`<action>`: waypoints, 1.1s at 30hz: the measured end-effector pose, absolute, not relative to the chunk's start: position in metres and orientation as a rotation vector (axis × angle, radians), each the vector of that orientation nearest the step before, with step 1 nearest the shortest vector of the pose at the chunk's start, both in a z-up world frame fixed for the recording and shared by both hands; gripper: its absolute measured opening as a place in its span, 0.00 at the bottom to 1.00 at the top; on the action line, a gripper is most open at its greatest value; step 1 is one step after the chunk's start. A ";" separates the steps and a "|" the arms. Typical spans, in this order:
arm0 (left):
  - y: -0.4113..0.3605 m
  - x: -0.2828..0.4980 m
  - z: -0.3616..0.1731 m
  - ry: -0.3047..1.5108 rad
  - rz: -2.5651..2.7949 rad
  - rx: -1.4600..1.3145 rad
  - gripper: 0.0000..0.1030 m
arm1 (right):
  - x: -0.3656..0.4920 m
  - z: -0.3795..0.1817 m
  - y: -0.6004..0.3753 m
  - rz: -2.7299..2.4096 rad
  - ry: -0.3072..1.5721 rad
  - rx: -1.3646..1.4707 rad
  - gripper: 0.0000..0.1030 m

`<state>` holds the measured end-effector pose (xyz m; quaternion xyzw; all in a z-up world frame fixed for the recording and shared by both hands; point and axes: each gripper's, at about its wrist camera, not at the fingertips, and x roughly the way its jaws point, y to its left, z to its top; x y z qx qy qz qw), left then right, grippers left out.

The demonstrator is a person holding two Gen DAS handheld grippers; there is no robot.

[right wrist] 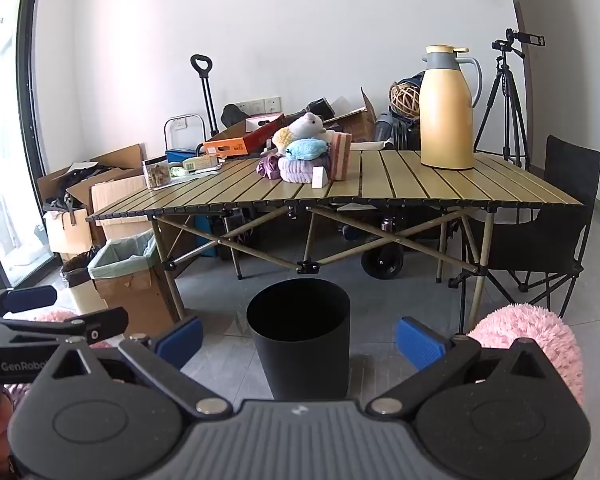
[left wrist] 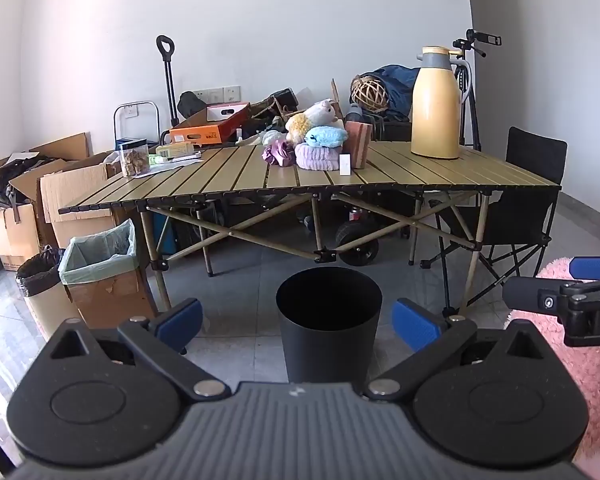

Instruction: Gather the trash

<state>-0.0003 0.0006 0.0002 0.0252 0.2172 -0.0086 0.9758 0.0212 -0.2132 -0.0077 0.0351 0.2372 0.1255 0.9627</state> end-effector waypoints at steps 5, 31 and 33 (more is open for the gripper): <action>-0.003 0.002 0.002 0.444 -0.005 0.061 1.00 | 0.021 -0.008 -0.214 0.253 0.484 0.071 1.00; -0.002 -0.002 0.003 0.437 -0.020 0.057 1.00 | 0.020 -0.007 -0.215 0.252 0.477 0.069 1.00; -0.001 -0.002 0.003 0.437 -0.021 0.057 1.00 | 0.020 -0.007 -0.215 0.253 0.475 0.070 1.00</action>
